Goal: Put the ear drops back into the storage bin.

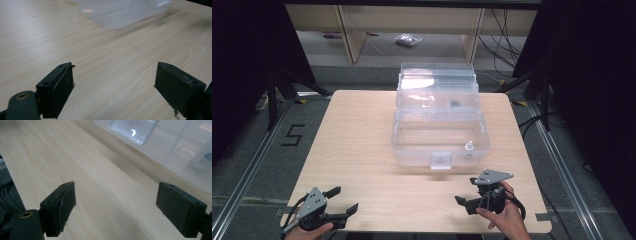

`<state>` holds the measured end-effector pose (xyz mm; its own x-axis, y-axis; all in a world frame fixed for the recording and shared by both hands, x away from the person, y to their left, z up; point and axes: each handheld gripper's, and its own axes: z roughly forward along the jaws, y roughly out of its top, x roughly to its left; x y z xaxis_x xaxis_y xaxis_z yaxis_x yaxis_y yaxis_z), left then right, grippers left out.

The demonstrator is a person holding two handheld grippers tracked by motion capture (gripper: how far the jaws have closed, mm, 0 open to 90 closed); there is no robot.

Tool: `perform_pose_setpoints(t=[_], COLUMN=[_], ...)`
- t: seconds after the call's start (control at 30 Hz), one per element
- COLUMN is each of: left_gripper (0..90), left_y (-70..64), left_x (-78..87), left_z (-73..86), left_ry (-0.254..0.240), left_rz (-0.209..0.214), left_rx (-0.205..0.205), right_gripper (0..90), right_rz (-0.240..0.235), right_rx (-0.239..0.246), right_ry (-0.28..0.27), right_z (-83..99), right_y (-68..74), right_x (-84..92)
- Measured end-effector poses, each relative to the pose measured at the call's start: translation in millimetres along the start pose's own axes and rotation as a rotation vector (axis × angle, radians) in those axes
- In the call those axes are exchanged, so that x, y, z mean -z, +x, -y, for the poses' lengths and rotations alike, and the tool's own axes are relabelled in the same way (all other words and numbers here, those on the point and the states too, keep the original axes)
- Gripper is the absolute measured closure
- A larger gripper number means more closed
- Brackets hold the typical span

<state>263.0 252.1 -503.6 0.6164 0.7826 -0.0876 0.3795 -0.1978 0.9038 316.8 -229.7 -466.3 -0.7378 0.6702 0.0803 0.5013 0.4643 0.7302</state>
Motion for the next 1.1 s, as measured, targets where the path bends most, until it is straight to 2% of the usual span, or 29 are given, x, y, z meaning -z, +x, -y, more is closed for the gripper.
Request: perform_pose_setpoints(t=[0.03,0.17,0.23,0.27,0.3,0.37,0.4,0.5,0.53,0.57,0.67,0.7,0.8,0.9,0.97,1.07,1.1], left_gripper=[14.7,14.7,14.7,14.7,14.7,14.7,14.8,14.7,14.7,14.7,14.7,14.7,14.7,14.7,14.7,14.8,14.7], left_y=[-0.1,-0.1,0.0,-0.2,-0.1,0.3,0.0,0.2,0.1,-0.1,-0.1,-0.1,-0.1,-0.1,-0.2,-0.1,0.0], left_x=[1.2,0.7,0.7,1.1,1.1,0.4,0.7,0.3,0.9,1.3,1.2,1.1,1.1,1.1,1.2,1.2,1.1], left_z=[-0.6,-0.4,-0.4,-0.5,-0.5,-0.1,-0.2,-0.1,-0.4,-0.5,-0.5,-0.4,-0.5,-0.5,-0.5,-0.5,-0.5], left_ry=[0.013,0.008,0.008,0.012,0.012,0.007,0.01,0.007,0.013,0.016,0.017,0.016,0.017,0.017,0.016,0.017,0.017], left_rz=[-0.004,0.002,0.001,-0.004,-0.004,0.003,-0.004,0.002,-0.001,-0.004,-0.003,-0.005,-0.005,-0.003,-0.004,-0.004,-0.004], left_rx=[-0.003,-0.002,-0.003,-0.003,-0.003,-0.002,-0.004,-0.004,-0.006,-0.008,-0.009,-0.008,-0.008,-0.009,-0.008,-0.009,-0.01], right_gripper=[17.1,16.9,16.9,16.9,16.9,16.8,16.8,16.8,16.8,16.8,16.8,16.8,16.7,16.7,16.7,16.7,16.7], right_rz=[-0.008,-0.009,-0.004,-0.002,-0.005,-0.001,0.004,0.006,0.01,-0.003,0.005,0.003,0.011,0.012,0.018,0.02,0.008], right_rx=[0.007,-0.008,0.006,0.002,-0.026,0.002,-0.008,0.012,-0.001,0.005,0.001,0.021,-0.008,-0.008,0.018,0.0,-0.003], right_ry=[0.006,0.018,0.026,0.033,0.035,0.037,0.039,0.05,0.04,0.064,0.071,0.065,0.059,0.09,0.068,0.078,0.063], right_z=[0.8,5.5,6.8,7.5,8.7,10.3,11.7,16.3,18.1,18.2,21.1,21.1,23.3,23.5,24.1,24.2,24.1], right_y=[-0.2,4.4,3.6,4.3,7.0,4.9,5.8,5.9,7.9,7.4,10.2,9.6,13.4,13.4,11.7,12.2,11.9], right_x=[-0.3,-1.3,-1.2,-1.0,-1.1,-1.6,-1.9,-3.5,-5.1,-3.4,-2.7,-2.9,-2.6,-1.0,-2.5,-1.9,-3.1])
